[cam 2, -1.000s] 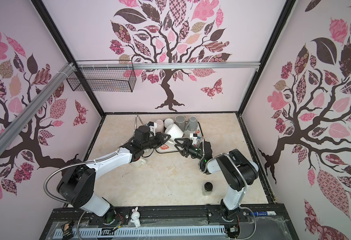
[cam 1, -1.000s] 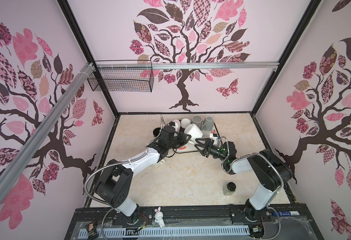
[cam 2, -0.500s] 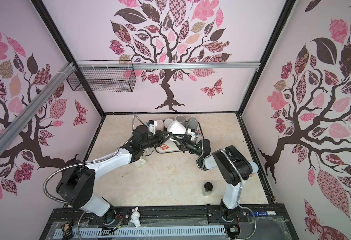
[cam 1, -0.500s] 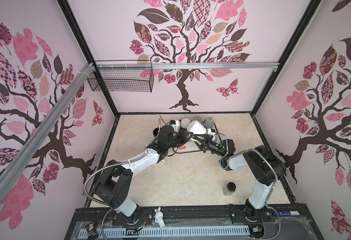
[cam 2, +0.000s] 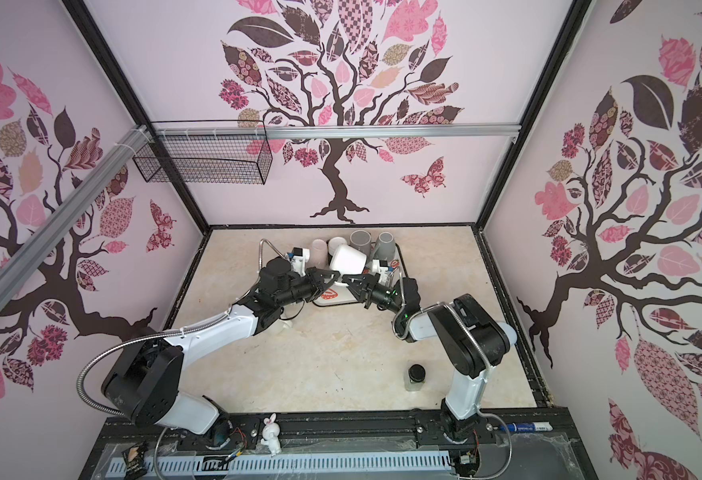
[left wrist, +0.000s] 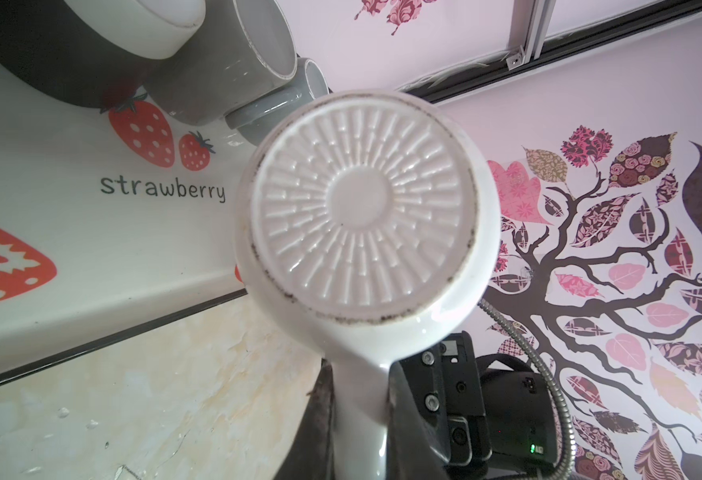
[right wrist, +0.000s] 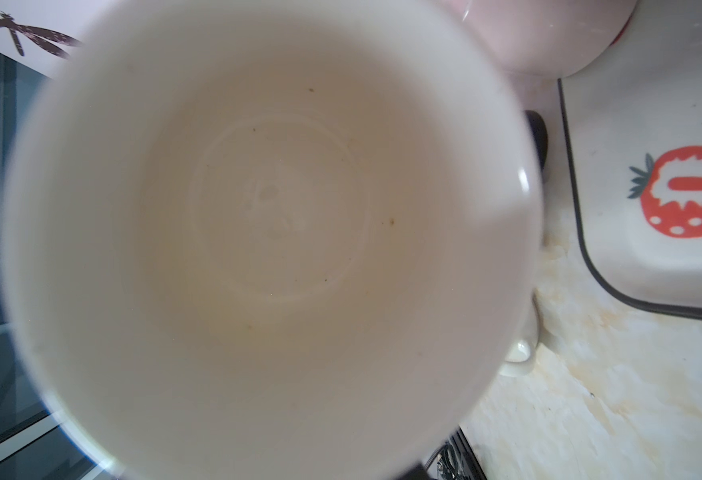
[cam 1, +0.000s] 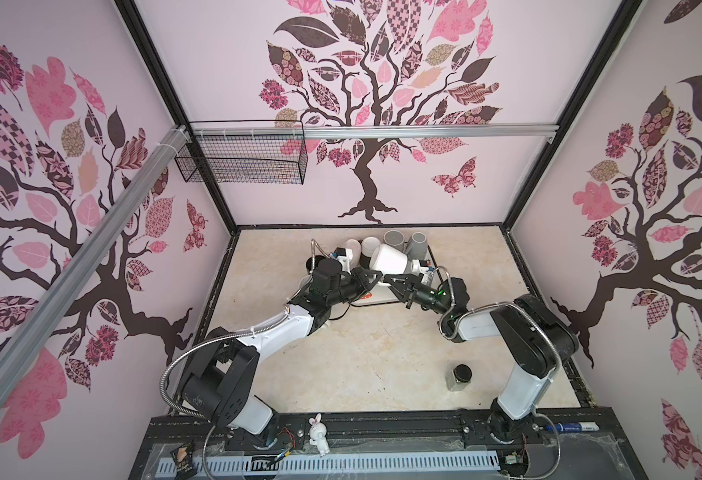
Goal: Turn the mug right side up
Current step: 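Rotate the white mug upright with the right gripper while the left gripper withdraws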
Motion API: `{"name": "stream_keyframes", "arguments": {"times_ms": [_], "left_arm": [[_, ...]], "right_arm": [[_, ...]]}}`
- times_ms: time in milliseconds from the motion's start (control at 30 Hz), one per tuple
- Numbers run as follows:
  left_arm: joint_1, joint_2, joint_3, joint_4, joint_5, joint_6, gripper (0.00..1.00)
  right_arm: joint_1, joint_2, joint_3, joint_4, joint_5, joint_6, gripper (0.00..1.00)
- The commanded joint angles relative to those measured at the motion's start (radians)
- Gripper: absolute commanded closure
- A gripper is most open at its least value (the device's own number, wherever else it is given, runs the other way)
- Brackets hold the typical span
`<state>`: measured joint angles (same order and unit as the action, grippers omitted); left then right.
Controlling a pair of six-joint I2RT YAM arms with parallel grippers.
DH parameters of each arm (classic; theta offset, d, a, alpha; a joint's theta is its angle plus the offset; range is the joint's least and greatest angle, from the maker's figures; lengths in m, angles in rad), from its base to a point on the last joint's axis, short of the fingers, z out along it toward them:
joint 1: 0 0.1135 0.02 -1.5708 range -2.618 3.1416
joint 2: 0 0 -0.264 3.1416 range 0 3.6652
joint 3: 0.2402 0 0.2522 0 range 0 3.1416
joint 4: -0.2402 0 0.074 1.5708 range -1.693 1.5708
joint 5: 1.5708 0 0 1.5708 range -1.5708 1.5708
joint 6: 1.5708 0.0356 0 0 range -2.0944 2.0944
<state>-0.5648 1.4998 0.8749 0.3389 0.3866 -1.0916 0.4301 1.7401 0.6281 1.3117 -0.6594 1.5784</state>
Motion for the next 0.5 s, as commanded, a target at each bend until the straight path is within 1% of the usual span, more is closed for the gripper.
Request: {"name": "stream_keyframes", "arguments": {"times_ms": [0, 67, 133, 167, 233, 267, 333, 367, 433, 467], "left_arm": [[-0.003, -0.086, -0.021, -0.074, -0.025, 0.086, 0.76], [0.0, -0.129, -0.014, -0.158, -0.053, 0.151, 0.67], [0.005, -0.18, 0.0, -0.284, -0.092, 0.235, 0.62], [0.007, -0.206, 0.007, -0.335, -0.115, 0.272, 0.6], [0.013, -0.274, 0.016, -0.447, -0.176, 0.348, 0.57], [0.014, -0.303, 0.019, -0.495, -0.206, 0.38, 0.56], [0.015, -0.379, 0.019, -0.613, -0.307, 0.453, 0.54], [0.016, -0.414, 0.018, -0.667, -0.365, 0.477, 0.53], [0.018, -0.497, 0.005, -0.787, -0.538, 0.497, 0.49], [0.018, -0.538, -0.009, -0.829, -0.623, 0.489, 0.47]], "right_arm": [[-0.011, -0.142, 0.044, -0.15, 0.017, -0.215, 1.0], [-0.01, -0.211, 0.066, -0.329, 0.013, -0.362, 1.0], [-0.005, -0.292, 0.098, -0.578, 0.04, -0.551, 1.0], [-0.004, -0.324, 0.112, -0.675, 0.063, -0.619, 1.0], [0.01, -0.391, 0.151, -0.888, 0.129, -0.806, 1.0], [0.02, -0.413, 0.169, -0.971, 0.165, -0.88, 1.0], [0.068, -0.446, 0.225, -1.164, 0.277, -1.054, 1.0], [0.097, -0.45, 0.252, -1.237, 0.33, -1.119, 1.0], [0.179, -0.446, 0.293, -1.347, 0.446, -1.234, 1.0], [0.219, -0.438, 0.302, -1.373, 0.487, -1.27, 1.0]]}}
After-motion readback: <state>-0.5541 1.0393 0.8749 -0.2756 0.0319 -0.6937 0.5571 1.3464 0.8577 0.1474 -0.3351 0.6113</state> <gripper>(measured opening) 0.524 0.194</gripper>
